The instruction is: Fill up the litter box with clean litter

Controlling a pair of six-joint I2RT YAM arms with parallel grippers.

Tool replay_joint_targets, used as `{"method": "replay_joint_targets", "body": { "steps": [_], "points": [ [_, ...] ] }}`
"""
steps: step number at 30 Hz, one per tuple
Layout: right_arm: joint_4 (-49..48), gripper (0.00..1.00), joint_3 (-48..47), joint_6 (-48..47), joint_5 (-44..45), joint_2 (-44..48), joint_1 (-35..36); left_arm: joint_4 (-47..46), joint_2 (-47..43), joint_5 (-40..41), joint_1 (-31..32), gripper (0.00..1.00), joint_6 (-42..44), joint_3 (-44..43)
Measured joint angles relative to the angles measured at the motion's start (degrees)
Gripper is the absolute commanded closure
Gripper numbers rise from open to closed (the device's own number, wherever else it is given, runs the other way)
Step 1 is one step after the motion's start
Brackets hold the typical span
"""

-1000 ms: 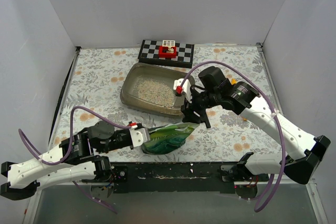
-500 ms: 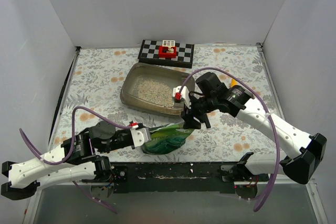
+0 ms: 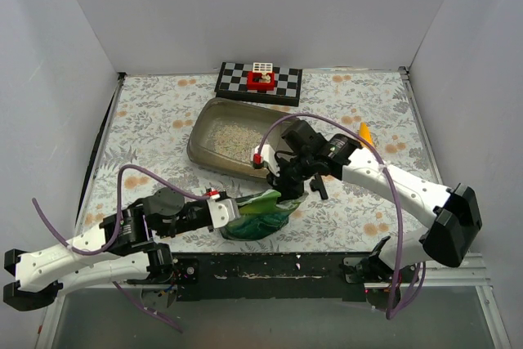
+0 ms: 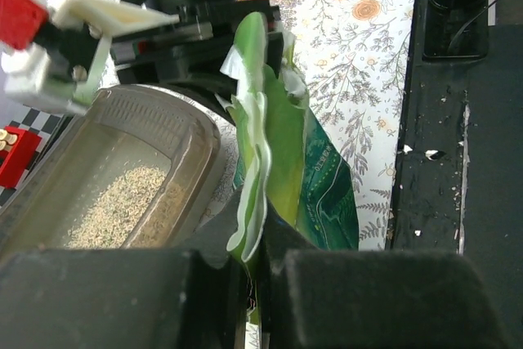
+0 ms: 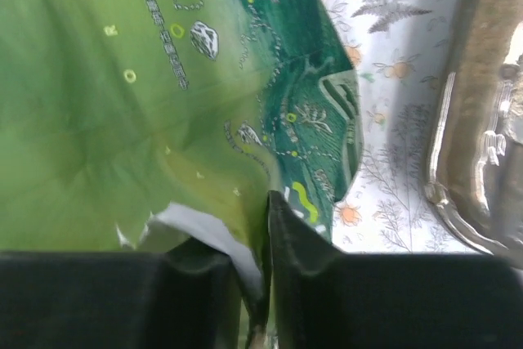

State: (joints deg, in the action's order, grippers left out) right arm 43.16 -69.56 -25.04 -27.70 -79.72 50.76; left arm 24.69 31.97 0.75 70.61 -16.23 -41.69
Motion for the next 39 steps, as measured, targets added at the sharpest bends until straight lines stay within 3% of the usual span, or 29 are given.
{"method": "replay_joint_targets", "body": {
  "steps": [8,14,19,29,33,39],
  "points": [
    [-1.1,0.99,-0.5,3.1,3.4,-3.5,1.8,-0.4,0.7,5.0,0.0,1.0,1.7,0.1],
    [-5.5,0.99,-5.6,15.1,15.0,-3.8,3.4,-1.4,-0.7,16.5,0.0,1.0,8.3,0.1],
    [-7.6,0.99,-10.1,23.8,22.7,-4.8,7.8,-2.1,-6.3,20.3,0.2,1.0,13.7,-0.2],
    [-11.5,0.99,-19.5,33.0,31.3,-10.5,13.2,1.4,-3.5,24.3,-0.2,1.0,13.6,-10.0],
    [-12.2,0.99,-17.2,34.7,35.3,-11.4,13.3,-0.8,-3.2,25.0,-0.4,1.0,12.0,-6.5],
    [-16.8,0.99,-3.8,38.4,41.4,-9.6,13.9,-8.0,-3.1,25.0,-0.3,1.0,9.7,6.0]
  ]
}}
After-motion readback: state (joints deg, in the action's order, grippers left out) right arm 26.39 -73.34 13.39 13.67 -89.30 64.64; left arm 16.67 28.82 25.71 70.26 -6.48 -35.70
